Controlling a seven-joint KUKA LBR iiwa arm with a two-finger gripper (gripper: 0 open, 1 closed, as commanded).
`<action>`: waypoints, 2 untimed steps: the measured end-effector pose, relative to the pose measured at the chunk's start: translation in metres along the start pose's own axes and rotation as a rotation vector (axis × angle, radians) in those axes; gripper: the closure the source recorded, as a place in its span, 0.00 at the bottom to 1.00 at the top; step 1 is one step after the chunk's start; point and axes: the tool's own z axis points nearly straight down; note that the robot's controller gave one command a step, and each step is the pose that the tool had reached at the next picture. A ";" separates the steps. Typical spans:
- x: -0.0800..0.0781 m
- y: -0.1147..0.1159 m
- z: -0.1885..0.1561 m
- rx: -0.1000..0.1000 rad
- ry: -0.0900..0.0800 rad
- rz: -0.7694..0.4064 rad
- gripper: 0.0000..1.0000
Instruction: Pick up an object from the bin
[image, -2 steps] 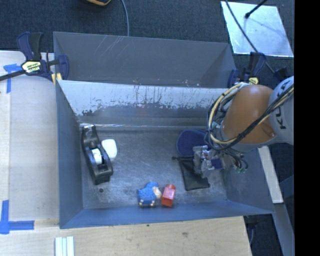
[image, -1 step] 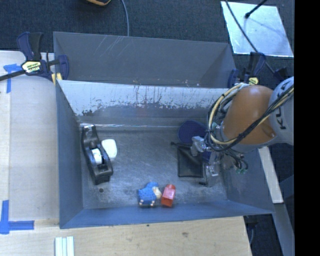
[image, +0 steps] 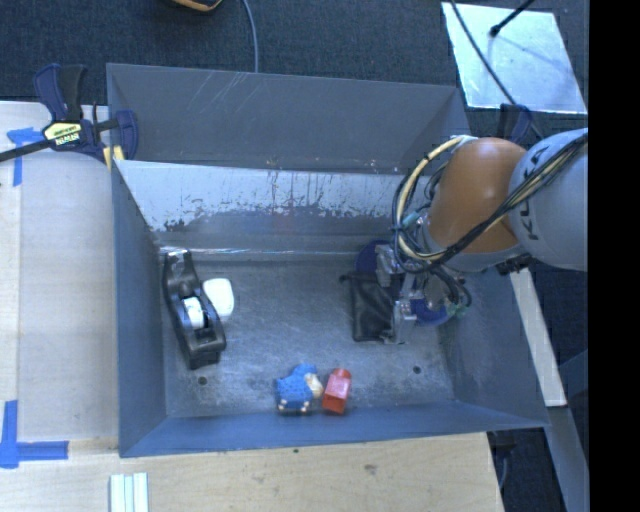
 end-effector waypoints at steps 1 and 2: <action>-0.002 0.001 -0.003 0.000 -0.011 -0.001 1.00; -0.011 0.028 -0.088 0.001 -0.013 -0.047 1.00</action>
Offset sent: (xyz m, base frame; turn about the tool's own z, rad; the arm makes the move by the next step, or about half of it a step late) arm 0.0000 0.0000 0.0000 0.0000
